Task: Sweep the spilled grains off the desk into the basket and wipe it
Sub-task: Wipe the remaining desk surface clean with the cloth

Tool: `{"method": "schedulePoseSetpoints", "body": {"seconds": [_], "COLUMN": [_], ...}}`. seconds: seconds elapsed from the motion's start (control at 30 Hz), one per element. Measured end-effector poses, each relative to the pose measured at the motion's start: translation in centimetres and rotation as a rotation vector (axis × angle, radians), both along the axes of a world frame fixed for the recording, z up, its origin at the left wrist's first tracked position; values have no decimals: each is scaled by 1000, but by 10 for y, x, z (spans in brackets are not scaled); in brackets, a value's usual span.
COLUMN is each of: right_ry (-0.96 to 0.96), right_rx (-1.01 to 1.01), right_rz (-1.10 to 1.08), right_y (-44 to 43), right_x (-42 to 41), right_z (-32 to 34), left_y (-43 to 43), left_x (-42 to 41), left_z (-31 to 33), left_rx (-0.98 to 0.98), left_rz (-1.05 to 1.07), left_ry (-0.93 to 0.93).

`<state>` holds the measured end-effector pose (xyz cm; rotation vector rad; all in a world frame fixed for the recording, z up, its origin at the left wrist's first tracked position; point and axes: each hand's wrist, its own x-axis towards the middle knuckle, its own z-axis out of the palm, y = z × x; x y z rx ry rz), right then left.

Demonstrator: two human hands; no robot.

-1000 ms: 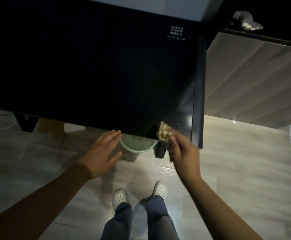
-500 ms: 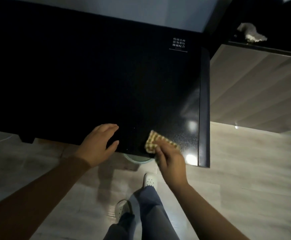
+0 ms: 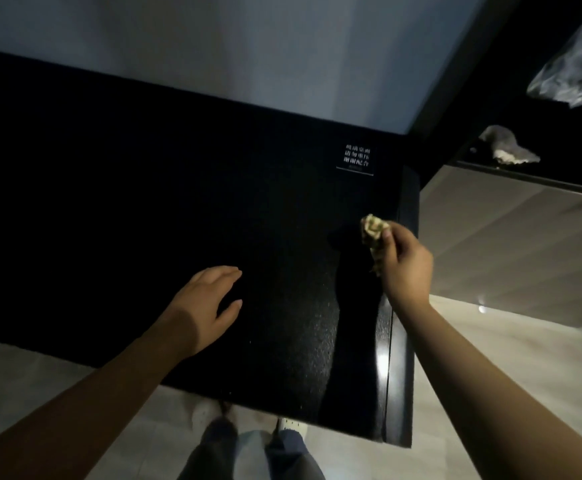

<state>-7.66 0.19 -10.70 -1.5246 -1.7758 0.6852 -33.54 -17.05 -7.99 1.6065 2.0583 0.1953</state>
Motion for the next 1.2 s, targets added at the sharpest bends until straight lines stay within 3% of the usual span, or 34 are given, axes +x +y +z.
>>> {"method": "schedulePoseSetpoints", "body": {"seconds": [0.13,0.23,0.33,0.57,0.63,0.73,1.0,1.2], "right_ry": [-19,-101,-136,67,243,365,94,-4], "right_rx": [43,-50,-80,-287,-334,-197,24,42], "right_rz": [-78,3,37,162,29,-247,-275,-230], "right_y": [53,65,40,-48,-45,-5,140,208], "right_x": [-9,-23,-39,-68,-75,-79,-84,-91], "right_z": [-9,-29,-47,-32,-26,-9,1,-19], "left_y": [32,57,80,116,125,139,174,202], "left_x": [-13,-23,-36,-67,-73,-77,-80,-81], "left_z": [-10,-18,-20,-18,-17,-16,-17,-31], "left_rx": [-20,-23,-14,7,19,29,63,92], "left_rz": [-28,-73,-102,-222,-240,-252,-204,-162], "left_ry": [-35,-55,-53,-72,-68,-51,-44,-20]}}
